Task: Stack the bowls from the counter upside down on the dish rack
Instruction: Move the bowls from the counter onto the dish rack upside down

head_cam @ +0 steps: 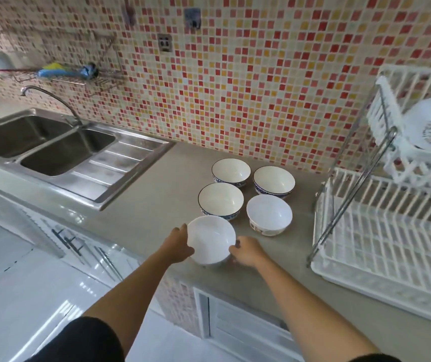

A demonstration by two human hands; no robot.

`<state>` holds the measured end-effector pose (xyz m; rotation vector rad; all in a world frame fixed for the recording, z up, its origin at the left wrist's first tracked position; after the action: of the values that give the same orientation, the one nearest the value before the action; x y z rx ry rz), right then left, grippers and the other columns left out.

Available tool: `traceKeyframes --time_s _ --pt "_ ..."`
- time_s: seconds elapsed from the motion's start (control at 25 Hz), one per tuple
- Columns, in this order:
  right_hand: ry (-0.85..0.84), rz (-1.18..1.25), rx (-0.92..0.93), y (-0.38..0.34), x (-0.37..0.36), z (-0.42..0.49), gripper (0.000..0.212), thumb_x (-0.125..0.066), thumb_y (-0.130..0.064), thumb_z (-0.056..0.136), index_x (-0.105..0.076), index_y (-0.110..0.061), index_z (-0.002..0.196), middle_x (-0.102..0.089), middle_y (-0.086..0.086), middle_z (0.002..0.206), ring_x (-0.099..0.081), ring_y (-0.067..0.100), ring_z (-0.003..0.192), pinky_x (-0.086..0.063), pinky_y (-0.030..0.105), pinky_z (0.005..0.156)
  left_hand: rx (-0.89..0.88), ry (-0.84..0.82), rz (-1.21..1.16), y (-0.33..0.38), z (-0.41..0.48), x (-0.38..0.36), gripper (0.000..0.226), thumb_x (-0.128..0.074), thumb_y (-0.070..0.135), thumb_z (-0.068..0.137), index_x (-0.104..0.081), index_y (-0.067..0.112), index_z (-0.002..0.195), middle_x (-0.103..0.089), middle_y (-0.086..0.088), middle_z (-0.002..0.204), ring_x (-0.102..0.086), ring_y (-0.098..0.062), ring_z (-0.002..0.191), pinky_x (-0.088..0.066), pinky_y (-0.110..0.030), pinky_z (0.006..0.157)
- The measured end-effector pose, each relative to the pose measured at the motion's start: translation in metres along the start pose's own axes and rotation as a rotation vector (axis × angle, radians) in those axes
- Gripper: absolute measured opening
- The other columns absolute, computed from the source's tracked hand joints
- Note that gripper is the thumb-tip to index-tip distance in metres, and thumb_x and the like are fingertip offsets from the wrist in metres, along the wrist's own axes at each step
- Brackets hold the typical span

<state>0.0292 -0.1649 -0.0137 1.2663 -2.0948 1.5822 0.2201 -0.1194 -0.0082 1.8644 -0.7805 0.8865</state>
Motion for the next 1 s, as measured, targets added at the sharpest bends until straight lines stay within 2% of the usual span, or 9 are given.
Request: traceKeyframes --time_s 0.16,0.28,0.4,0.48,0.56,0.68,0.8,0.88,1.0 --pt "0.18 0.278 0.096 -0.032 0.05 -0.031 0.026 -0.047 -0.014 0.088 -0.048 -0.007 0.113 -0.061 0.01 0.104 -0.068 0.031 0.085 -0.056 0.049 0.083 -0.123 0.193 -0.214 0.044 -0.018 0.052 0.058 -0.056 0.0 0.081 -0.036 0.006 0.135 -0.043 -0.02 0.123 -0.054 -0.039 0.101 -0.06 -0.045 0.068" --pt "0.277 0.462 0.234 -0.063 0.113 -0.061 0.023 -0.049 -0.037 0.093 -0.04 -0.023 0.108 -0.056 0.001 0.113 -0.063 0.025 0.098 -0.057 0.047 0.082 -0.298 0.423 -0.331 0.099 -0.039 0.103 0.051 -0.053 0.008 0.089 -0.036 0.018 0.136 -0.045 -0.015 0.129 -0.058 -0.034 0.103 -0.059 -0.048 0.078" --pt "0.388 0.547 0.432 -0.101 0.193 -0.104 0.028 -0.034 -0.062 0.089 -0.036 -0.037 0.1 -0.054 -0.013 0.103 -0.063 0.025 0.105 -0.059 0.037 0.079 -0.503 0.55 -0.537 0.166 -0.069 0.151 0.046 -0.054 0.027 0.092 -0.036 0.023 0.134 -0.052 -0.005 0.129 -0.067 -0.026 0.095 -0.058 -0.048 0.083" --pt "0.463 0.572 0.561 -0.122 0.242 -0.136 0.025 -0.031 -0.056 0.093 -0.035 -0.033 0.104 -0.052 -0.013 0.104 -0.061 0.023 0.107 -0.058 0.026 0.073 -0.631 0.585 -0.675 0.21 -0.093 0.178 0.043 -0.053 0.032 0.093 -0.039 0.022 0.132 -0.052 0.003 0.121 -0.066 -0.02 0.093 -0.058 -0.038 0.081" --pt "0.514 0.654 0.658 -0.129 0.289 -0.166 0.012 -0.039 -0.045 0.095 -0.038 -0.033 0.098 -0.055 -0.011 0.104 -0.061 0.023 0.105 -0.059 0.03 0.079 -0.786 0.61 -0.736 0.257 -0.118 0.2 0.034 -0.05 0.036 0.094 -0.043 0.024 0.125 -0.052 0.008 0.117 -0.062 -0.01 0.093 -0.055 -0.023 0.076" --pt "0.451 0.765 0.769 -0.117 0.354 -0.199 0.015 -0.055 -0.032 0.091 -0.043 -0.035 0.098 -0.064 -0.006 0.101 -0.062 0.022 0.101 -0.053 0.033 0.09 -0.98 0.547 -0.806 0.318 -0.138 0.214 0.032 -0.041 0.045 0.092 -0.045 0.027 0.118 -0.055 0.01 0.116 -0.06 -0.004 0.102 -0.05 -0.017 0.079" --pt "0.423 0.703 0.806 -0.085 0.408 -0.215 0.058 -0.079 -0.04 0.065 -0.046 -0.037 0.112 -0.073 -0.011 0.094 -0.065 0.011 0.095 -0.051 0.029 0.094 -1.034 0.372 -0.776 0.375 -0.137 0.205 0.04 -0.032 0.055 0.088 -0.042 0.027 0.114 -0.054 0.006 0.121 -0.057 -0.008 0.107 -0.043 -0.015 0.076" --pt "0.453 0.553 0.747 -0.066 0.43 -0.218 0.082 -0.082 -0.048 0.055 -0.044 -0.033 0.126 -0.07 -0.011 0.109 -0.064 0.006 0.1 -0.051 0.028 0.097 -1.016 0.318 -0.718 0.402 -0.133 0.198 0.049 -0.033 0.064 0.086 -0.04 0.022 0.109 -0.056 0.003 0.11 -0.056 -0.006 0.094 -0.043 -0.017 0.072" --pt "0.547 0.287 0.623 -0.034 0.461 -0.218 0.089 -0.07 -0.039 0.067 -0.028 -0.024 0.144 -0.047 -0.007 0.139 -0.052 0.001 0.114 -0.044 0.029 0.103 -1.004 0.223 -0.594 0.445 -0.114 0.18 0.06 -0.045 0.07 0.078 -0.037 0.022 0.113 -0.059 0.009 0.106 -0.055 -0.001 0.084 -0.048 -0.022 0.072"
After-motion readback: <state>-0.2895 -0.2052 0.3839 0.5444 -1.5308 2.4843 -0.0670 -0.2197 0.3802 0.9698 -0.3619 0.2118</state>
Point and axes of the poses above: each hand's wrist, its own z-axis towards the middle knuckle, its own x-axis out of the back of the hand, y = z × x, the point moved 5 cm from there along z, towards the middle knuckle
